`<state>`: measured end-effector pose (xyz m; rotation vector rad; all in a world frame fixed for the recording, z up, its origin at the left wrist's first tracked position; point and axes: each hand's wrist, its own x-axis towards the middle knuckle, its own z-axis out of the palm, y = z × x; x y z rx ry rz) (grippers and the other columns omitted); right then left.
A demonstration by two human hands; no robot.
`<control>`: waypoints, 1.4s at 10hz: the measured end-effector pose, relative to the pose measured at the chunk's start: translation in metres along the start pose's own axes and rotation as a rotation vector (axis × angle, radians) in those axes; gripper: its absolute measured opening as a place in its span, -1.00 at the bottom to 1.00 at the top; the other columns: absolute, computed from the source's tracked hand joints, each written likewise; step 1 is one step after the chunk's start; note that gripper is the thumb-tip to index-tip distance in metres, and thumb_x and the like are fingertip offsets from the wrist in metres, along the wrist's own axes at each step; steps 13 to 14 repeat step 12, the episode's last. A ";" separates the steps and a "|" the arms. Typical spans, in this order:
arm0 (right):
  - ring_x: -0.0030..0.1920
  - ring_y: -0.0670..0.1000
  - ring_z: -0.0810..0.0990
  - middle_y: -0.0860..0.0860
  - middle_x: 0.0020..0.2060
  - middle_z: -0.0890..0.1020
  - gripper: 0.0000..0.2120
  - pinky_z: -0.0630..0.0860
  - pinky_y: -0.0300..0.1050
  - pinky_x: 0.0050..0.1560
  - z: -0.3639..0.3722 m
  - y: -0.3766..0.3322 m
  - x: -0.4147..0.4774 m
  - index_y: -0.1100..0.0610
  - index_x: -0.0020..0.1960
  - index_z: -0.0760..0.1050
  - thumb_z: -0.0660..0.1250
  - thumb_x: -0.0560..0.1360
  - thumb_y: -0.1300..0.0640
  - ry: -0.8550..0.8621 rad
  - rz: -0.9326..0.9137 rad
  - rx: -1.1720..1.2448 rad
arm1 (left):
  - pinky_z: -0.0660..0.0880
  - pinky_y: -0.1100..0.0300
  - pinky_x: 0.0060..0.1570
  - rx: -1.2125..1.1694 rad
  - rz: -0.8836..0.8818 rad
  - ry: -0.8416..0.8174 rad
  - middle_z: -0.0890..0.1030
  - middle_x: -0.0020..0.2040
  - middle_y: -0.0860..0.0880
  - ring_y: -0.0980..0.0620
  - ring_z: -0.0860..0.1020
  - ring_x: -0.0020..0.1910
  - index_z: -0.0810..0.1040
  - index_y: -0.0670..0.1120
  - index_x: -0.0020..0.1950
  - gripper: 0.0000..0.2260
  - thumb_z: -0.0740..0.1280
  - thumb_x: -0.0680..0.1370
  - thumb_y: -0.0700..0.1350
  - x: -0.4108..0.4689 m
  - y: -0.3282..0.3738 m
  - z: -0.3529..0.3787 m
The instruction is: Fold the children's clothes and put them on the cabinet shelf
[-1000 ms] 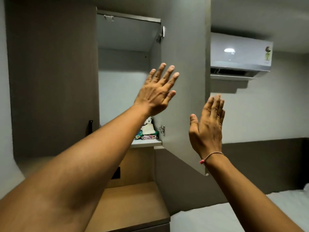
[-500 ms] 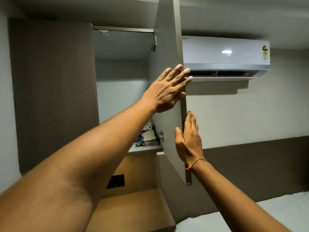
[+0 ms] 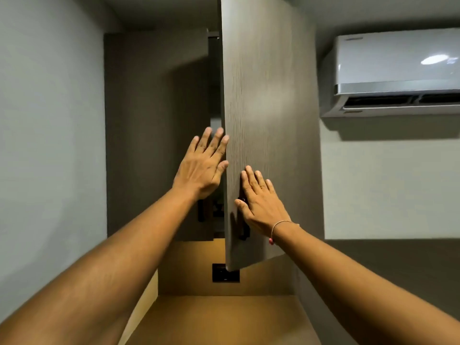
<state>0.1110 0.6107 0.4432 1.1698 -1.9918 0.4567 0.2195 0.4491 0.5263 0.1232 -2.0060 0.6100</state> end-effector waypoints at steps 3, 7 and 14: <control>0.50 0.05 -0.45 -0.02 0.52 -0.40 -0.31 -0.28 0.10 0.53 0.118 0.013 0.080 0.03 0.54 -0.38 -0.25 0.59 -0.31 0.001 0.090 -0.127 | -0.14 -0.09 0.52 -0.073 -0.295 -0.231 -0.13 0.60 -0.10 -0.11 -0.18 0.56 -0.16 -0.08 0.57 -0.47 -0.13 0.65 0.10 -0.069 -0.091 0.171; 0.54 0.09 -0.34 0.07 0.56 -0.27 -0.30 -0.23 0.14 0.54 0.173 0.026 0.107 0.12 0.57 -0.27 -0.27 0.59 -0.27 0.136 0.139 -0.184 | -0.16 -0.14 0.52 -0.159 -0.296 -0.071 -0.19 0.60 -0.09 -0.10 -0.22 0.56 -0.19 -0.08 0.59 -0.42 0.01 0.67 0.06 -0.083 -0.103 0.236; 0.54 0.07 -0.35 0.08 0.55 -0.29 -0.27 -0.19 0.20 0.53 0.151 0.011 0.101 0.13 0.57 -0.28 -0.16 0.60 -0.28 0.089 0.178 0.050 | -0.10 -0.14 0.52 -0.111 -0.288 -0.048 -0.11 0.60 -0.12 -0.10 -0.18 0.57 -0.11 -0.10 0.59 -0.43 -0.06 0.64 0.10 -0.076 -0.101 0.218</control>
